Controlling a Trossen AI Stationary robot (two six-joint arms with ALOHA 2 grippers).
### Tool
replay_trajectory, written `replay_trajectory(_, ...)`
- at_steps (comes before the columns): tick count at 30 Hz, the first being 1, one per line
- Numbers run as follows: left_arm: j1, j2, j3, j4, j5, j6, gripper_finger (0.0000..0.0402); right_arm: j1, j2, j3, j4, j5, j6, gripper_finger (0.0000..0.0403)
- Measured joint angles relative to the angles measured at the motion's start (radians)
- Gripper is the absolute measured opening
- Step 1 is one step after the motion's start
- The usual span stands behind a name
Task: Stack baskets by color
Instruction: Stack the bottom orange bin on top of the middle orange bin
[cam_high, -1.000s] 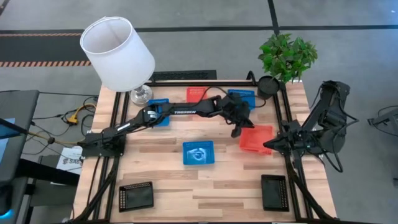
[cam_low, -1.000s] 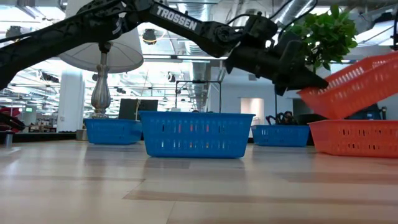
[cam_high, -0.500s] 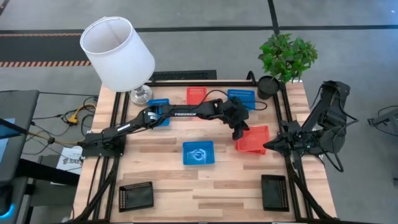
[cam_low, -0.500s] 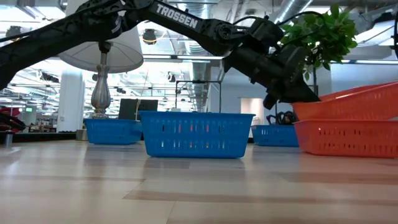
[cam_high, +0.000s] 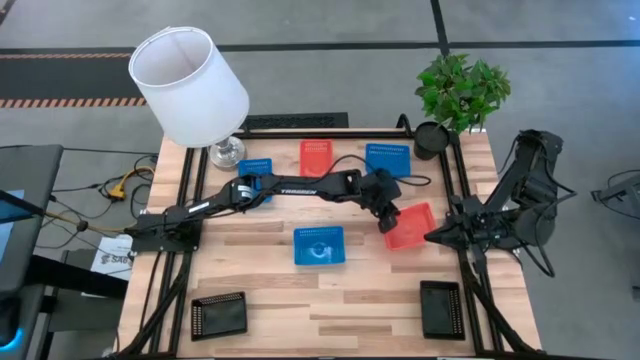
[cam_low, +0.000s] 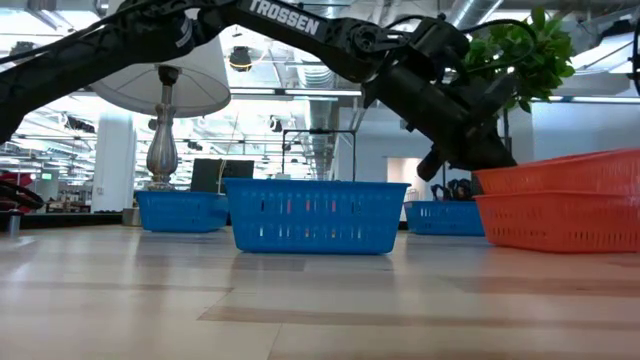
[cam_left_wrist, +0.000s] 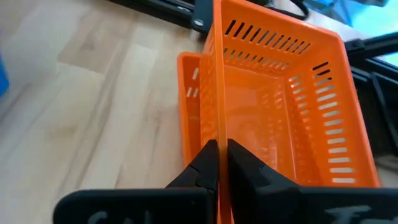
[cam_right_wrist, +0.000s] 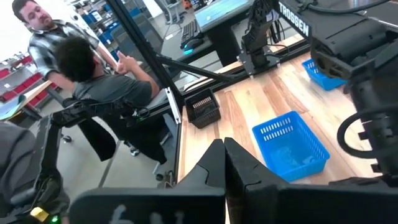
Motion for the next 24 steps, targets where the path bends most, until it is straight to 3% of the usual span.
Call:
replay_trajectory(7, 0.009, -0.001, 0.0, -0.024, 0.11, 0.045, 0.0, 0.019, 0.011, 0.0, 0.003, 0.001, 0.028, 0.0008)
replay_trajectory(16, 0.009, -0.001, 0.0, -0.026, 0.111, 0.082, 0.0003, 0.018, 0.048, 0.0, 0.008, 0.001, 0.043, 0.0008)
replay_trajectory(24, 0.007, -0.001, 0.0, -0.026, 0.115, 0.132, 0.007, 0.018, 0.048, 0.0, 0.022, 0.001, 0.05, 0.0008)
